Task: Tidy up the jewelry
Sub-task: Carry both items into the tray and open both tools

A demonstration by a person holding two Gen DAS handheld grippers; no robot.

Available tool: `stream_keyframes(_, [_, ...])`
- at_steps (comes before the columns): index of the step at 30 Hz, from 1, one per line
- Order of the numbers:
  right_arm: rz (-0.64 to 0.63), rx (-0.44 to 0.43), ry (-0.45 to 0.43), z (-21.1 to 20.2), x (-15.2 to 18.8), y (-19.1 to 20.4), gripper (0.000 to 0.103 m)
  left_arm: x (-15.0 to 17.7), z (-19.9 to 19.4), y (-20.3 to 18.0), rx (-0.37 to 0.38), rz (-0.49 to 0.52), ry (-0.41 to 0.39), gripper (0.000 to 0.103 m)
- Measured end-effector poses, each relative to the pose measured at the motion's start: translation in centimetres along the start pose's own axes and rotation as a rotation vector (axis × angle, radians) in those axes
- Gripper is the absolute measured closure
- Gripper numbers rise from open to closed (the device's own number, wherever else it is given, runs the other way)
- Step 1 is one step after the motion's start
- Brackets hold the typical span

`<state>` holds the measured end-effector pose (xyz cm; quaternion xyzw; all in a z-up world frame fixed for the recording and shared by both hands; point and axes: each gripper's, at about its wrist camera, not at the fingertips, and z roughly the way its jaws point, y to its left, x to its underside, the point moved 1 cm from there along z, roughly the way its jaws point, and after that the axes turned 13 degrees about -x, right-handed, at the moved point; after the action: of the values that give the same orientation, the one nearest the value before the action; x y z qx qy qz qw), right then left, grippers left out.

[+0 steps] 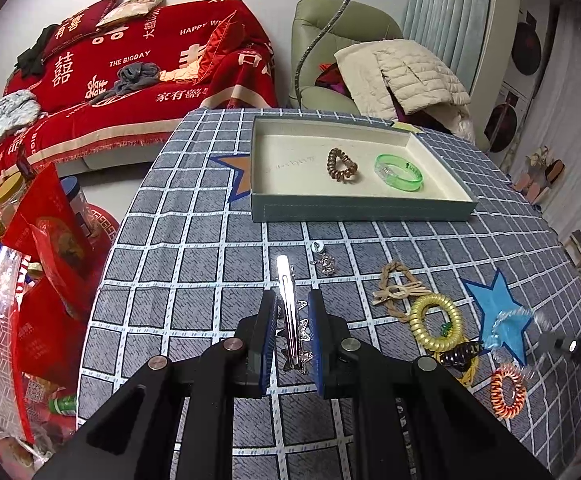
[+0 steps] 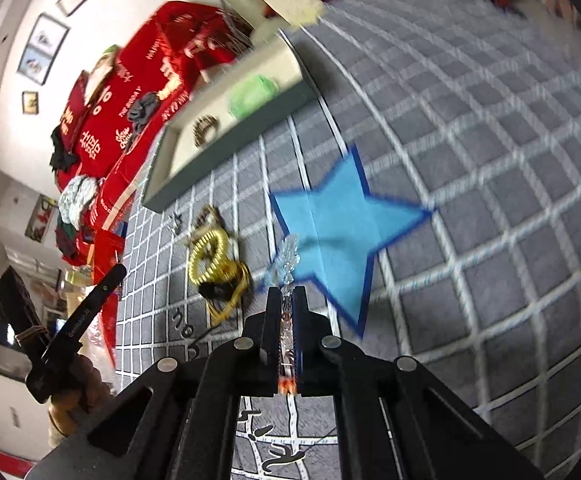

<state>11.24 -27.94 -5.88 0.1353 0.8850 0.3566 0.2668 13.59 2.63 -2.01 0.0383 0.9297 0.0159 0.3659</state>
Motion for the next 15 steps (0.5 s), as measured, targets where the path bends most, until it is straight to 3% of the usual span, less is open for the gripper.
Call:
stream_keyframes(7, [-0.071, -0.057, -0.043, -2.6, -2.8, 1.9, 0.098, -1.3, -1.2, 0.5, 0.023, -0.006, -0.027, 0.066])
stream_keyframes(15, [-0.156, -0.091, -0.029, -2.5, -6.6, 4.6, 0.098, -4.0, -1.9, 0.3, 0.033, -0.001, -0.053, 0.066])
